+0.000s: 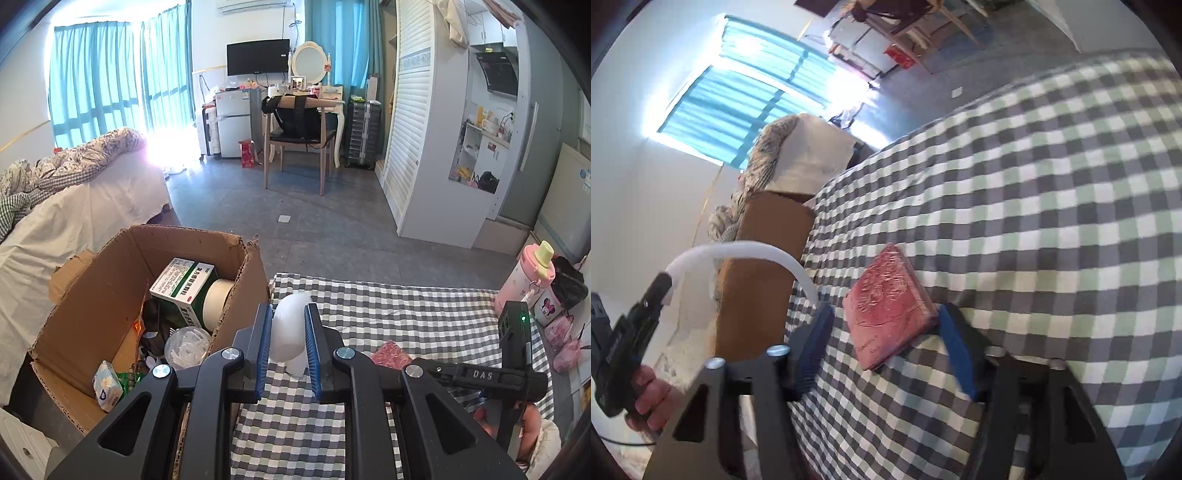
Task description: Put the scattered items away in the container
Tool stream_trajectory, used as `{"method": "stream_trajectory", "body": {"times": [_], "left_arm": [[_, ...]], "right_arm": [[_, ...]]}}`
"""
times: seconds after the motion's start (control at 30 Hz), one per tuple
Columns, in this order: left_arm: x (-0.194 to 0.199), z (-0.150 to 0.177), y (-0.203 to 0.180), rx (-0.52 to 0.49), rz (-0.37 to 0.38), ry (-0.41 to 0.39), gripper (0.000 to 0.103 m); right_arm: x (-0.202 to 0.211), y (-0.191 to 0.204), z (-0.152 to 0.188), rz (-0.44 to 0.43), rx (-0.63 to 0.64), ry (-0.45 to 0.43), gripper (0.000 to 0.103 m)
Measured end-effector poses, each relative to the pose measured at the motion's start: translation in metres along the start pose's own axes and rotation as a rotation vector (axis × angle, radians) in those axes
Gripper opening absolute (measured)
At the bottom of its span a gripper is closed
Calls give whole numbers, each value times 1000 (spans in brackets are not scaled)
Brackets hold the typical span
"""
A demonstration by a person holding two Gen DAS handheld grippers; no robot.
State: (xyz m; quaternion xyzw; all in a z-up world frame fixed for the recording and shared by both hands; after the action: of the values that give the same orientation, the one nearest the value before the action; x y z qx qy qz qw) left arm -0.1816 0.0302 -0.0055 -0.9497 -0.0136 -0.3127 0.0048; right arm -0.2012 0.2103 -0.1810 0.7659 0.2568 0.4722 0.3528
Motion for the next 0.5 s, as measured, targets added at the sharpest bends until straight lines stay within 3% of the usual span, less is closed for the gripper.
{"method": "stream_trajectory", "body": {"times": [0.03, 0.07, 0.17, 0.43, 0.5], "left_arm": [[0, 0, 1, -1, -2, -2, 17], [1, 0, 1, 0, -7, -4, 17], [1, 0, 3, 1, -15, -5, 17], [-1, 2, 8, 7, -17, 0, 17], [-1, 2, 8, 6, -16, 2, 17]], "right_arm": [[-2, -1, 2, -44, -33, 20, 19], [-6, 0, 5, -82, -54, 29, 16], [-12, 11, 8, -72, -1, 27, 16], [-21, 54, 7, -176, 39, 29, 15], [-27, 62, 10, -153, 62, 42, 15]]}}
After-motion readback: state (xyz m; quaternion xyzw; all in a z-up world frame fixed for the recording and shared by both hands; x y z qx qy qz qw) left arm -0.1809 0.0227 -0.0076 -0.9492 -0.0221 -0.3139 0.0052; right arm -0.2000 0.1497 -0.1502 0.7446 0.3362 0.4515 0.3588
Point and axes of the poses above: each gripper's, at about its wrist camera, not at the fingertips, and x roughly against the way its jaws point, y to its left, z to its underside, the point moved 10 cm from there along -x, roughly the way its jaws point, and after that the axes turned 5 degrees about -y, right-handed, at the moved point
